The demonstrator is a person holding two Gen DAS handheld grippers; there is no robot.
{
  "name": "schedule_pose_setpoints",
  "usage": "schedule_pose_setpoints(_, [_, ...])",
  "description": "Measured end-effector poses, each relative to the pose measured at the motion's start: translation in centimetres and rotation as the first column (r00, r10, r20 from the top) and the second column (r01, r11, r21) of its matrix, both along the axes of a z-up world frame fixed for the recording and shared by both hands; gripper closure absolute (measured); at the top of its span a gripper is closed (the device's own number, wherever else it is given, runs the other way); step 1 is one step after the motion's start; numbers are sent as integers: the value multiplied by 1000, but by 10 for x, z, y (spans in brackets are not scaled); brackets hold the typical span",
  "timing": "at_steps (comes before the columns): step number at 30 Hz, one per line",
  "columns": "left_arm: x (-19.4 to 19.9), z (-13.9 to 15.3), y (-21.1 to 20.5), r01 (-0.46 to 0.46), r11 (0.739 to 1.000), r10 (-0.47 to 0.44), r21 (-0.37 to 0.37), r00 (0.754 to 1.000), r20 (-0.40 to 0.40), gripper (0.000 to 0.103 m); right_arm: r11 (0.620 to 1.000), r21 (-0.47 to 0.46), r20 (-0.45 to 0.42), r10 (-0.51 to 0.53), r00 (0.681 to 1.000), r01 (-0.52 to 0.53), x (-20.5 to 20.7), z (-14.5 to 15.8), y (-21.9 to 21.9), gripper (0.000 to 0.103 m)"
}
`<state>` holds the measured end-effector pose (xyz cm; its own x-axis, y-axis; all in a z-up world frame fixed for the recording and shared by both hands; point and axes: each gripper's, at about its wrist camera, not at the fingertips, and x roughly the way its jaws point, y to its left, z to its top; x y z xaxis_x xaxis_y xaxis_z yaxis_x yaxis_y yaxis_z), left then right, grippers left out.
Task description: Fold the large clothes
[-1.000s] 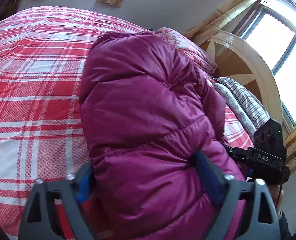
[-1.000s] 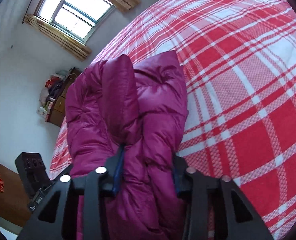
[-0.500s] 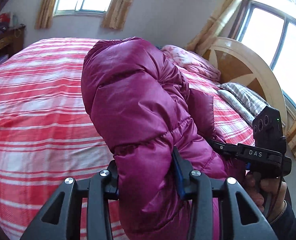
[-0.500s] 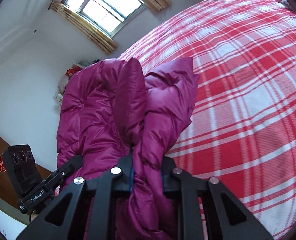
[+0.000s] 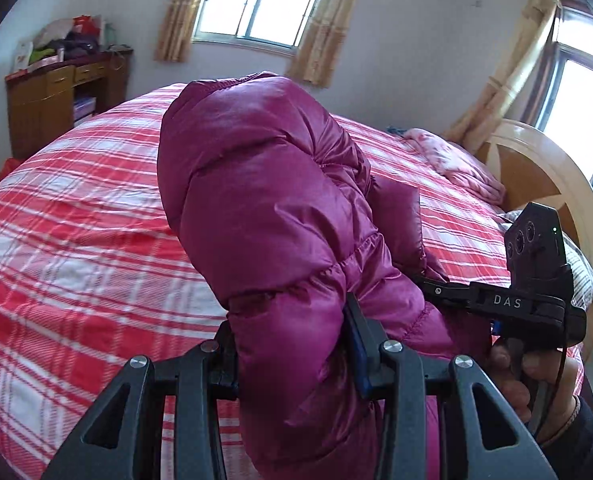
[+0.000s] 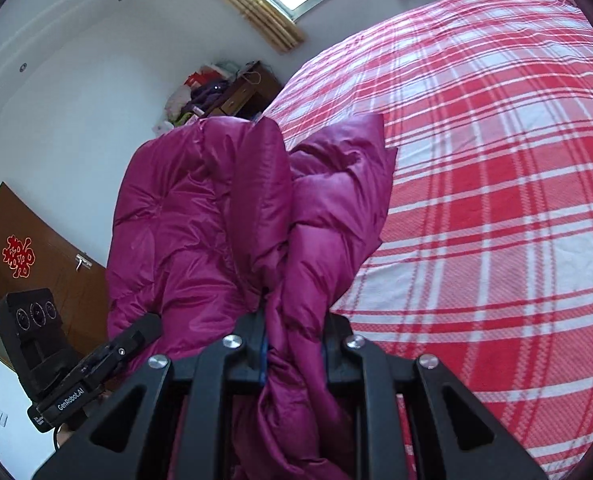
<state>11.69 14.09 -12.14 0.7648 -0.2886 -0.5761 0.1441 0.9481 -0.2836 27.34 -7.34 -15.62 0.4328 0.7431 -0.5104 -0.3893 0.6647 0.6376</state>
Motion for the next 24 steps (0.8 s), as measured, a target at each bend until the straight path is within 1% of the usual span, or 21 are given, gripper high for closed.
schedule_pose_setpoints(6, [1, -16, 30, -47, 999, 47, -4, 999, -17, 62, 999, -29, -10, 33, 999, -34, 16, -5, 24, 82])
schedule_pose_setpoints(7, [4, -20, 32, -52, 999, 52, 7, 998, -21, 62, 999, -38, -11, 33, 999, -34, 24, -6, 26, 82])
schedule_pose_setpoints(8, [7, -26, 33, -61, 998, 61, 21, 998, -31, 61, 998, -49, -14, 33, 999, -34, 22, -9, 28, 82])
schedule_pose_setpoints(9, [9, -29, 34, -74, 997, 75, 24, 996, -46, 58, 998, -58, -25, 34, 999, -35, 26, -14, 31, 82])
schedule_pose_setpoints(11, [9, -47, 49, -103, 994, 106, 29, 991, -86, 52, 997, -66, -47, 27, 999, -31, 33, -18, 31, 82])
schedule_pose_setpoints(13, [11, -59, 52, -132, 991, 135, 38, 985, -111, 42, 998, -59, -66, 20, 998, -24, 35, -25, 27, 81])
schedule_pose_setpoints(14, [10, -62, 54, -136, 990, 138, 27, 984, -114, 40, 998, -54, -75, 19, 997, -23, 36, -27, 26, 80])
schedule_pose_setpoints(16, [7, -65, 56, -143, 990, 144, 20, 982, -118, 33, 998, -59, -85, 22, 996, -27, 37, -28, 26, 78])
schedule_pose_setpoints(17, [6, -65, 56, -149, 988, 151, 25, 981, -121, 32, 998, -63, -85, 19, 996, -24, 38, -27, 26, 75])
schedule_pose_setpoints(19, [1, -61, 56, -149, 988, 152, 32, 981, -119, 31, 998, -69, -79, 9, 997, -14, 37, -25, 23, 69])
schedule_pose_setpoints(21, [-5, -55, 54, -154, 986, 160, 57, 981, -114, 31, 996, -85, -60, -19, 998, 14, 32, -21, 21, 62])
schedule_pose_setpoints(24, [-16, -43, 52, -166, 981, 174, 98, 982, -78, 31, 994, -103, -28, -43, 999, 40, 20, -12, 18, 54])
